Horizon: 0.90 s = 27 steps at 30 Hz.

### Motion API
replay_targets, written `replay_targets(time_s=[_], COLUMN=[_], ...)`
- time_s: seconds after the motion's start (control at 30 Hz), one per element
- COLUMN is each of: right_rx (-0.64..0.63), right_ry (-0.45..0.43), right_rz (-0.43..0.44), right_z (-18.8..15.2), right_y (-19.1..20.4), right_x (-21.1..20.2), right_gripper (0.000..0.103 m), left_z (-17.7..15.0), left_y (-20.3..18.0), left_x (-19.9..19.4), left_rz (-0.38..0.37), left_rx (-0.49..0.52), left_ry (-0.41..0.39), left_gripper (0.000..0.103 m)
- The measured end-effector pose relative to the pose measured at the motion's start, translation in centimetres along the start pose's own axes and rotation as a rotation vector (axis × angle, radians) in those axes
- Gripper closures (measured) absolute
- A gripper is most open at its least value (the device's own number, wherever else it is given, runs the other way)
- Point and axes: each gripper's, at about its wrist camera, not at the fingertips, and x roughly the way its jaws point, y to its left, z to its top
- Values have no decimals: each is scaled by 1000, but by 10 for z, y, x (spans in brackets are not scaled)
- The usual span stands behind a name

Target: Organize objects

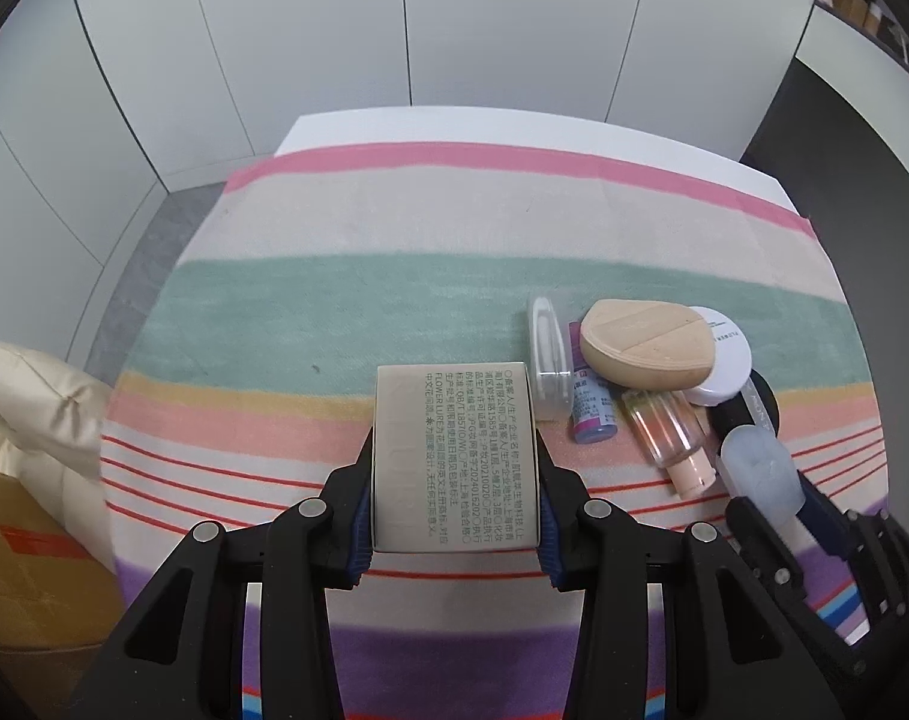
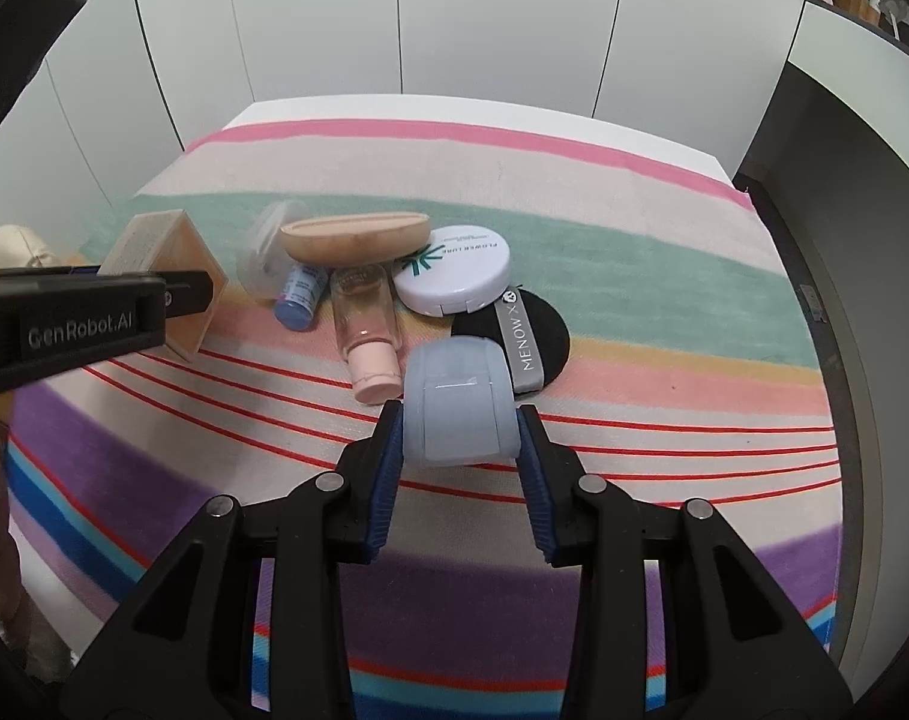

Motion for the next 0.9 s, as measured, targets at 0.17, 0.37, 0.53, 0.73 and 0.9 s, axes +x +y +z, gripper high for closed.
replay_targets(time_s=[0.17,0.37,0.53,0.73,0.9], right_rx=[20,34,46,44,41], right_ry=[-10,-39,-72,-119,-161], right_rz=[13,17,27,41,50], right_z=[10,25,40,66,92], right_y=[-3,-5,-7,-8,-9], right_x=[-21,-50,-82,-131,-177], right_gripper=[66,66,66,66,66], left_z=[3,10,14,26,40], left_y=[6,14,21,29,29], left_x=[-18,-46,-74,-116,-162], left_rz=[19,53,44,22,29], left_rx=[-10,8,17,-7,3], left_ry=[-13,-33,-64,-82,-128], left_gripper=[60,60,60,60,60])
